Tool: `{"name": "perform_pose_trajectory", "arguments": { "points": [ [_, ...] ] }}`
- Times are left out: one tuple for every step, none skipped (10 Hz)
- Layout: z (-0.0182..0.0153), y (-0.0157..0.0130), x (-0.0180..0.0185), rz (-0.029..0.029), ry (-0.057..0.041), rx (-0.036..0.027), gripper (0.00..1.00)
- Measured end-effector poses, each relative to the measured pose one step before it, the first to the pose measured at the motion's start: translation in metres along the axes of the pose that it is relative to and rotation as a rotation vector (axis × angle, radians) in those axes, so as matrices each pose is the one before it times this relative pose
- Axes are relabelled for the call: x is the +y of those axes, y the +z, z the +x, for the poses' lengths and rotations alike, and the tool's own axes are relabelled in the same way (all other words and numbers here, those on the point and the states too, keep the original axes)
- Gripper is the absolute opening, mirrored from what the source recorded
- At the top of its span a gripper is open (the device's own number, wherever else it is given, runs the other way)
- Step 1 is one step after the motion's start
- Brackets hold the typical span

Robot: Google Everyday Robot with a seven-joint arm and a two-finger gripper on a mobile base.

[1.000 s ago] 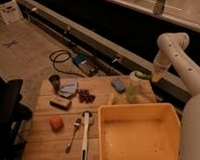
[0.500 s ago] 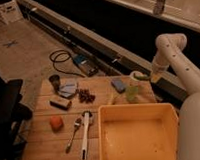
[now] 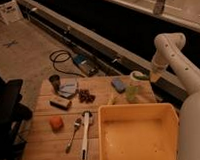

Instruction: Place pepper in paper cup

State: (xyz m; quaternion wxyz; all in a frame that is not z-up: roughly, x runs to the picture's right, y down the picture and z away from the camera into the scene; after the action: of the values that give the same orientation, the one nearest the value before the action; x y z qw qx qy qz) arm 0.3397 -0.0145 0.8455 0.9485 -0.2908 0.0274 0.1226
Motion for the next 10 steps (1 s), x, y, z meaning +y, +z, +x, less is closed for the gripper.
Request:
{"name": "perform_pose_trajectory", "arguments": {
  "points": [
    [-0.00008, -0.00164, -0.00048, 0.00402, -0.001, 0.00216, 0.0],
    [0.00046, -0.00105, -0.0007, 0.00231, 0.00011, 0.00252, 0.0],
    [0.0013, -0.00105, -0.002, 0.0039, 0.00121, 0.00543, 0.0],
    [0.00064, -0.00063, -0.00235, -0.00144, -0.00208, 0.00695, 0.0],
    [0.00054, -0.00064, -0.00218, -0.00222, -0.00063, 0.00506, 0.0],
    [0.00088, 0.00015, -0.00084, -0.00594, -0.00031, 0.00522, 0.0],
    [0.00172, 0.00082, -0.00051, -0.00899, -0.00017, 0.00752, 0.0],
    [0.00145, 0.00178, -0.00018, -0.01142, -0.00108, 0.00674, 0.0],
    [0.00027, 0.00072, -0.00026, -0.0055, -0.00158, 0.00288, 0.0],
    [-0.00047, 0.0024, 0.00091, -0.00875, -0.00301, 0.00179, 0.0]
  ]
}}
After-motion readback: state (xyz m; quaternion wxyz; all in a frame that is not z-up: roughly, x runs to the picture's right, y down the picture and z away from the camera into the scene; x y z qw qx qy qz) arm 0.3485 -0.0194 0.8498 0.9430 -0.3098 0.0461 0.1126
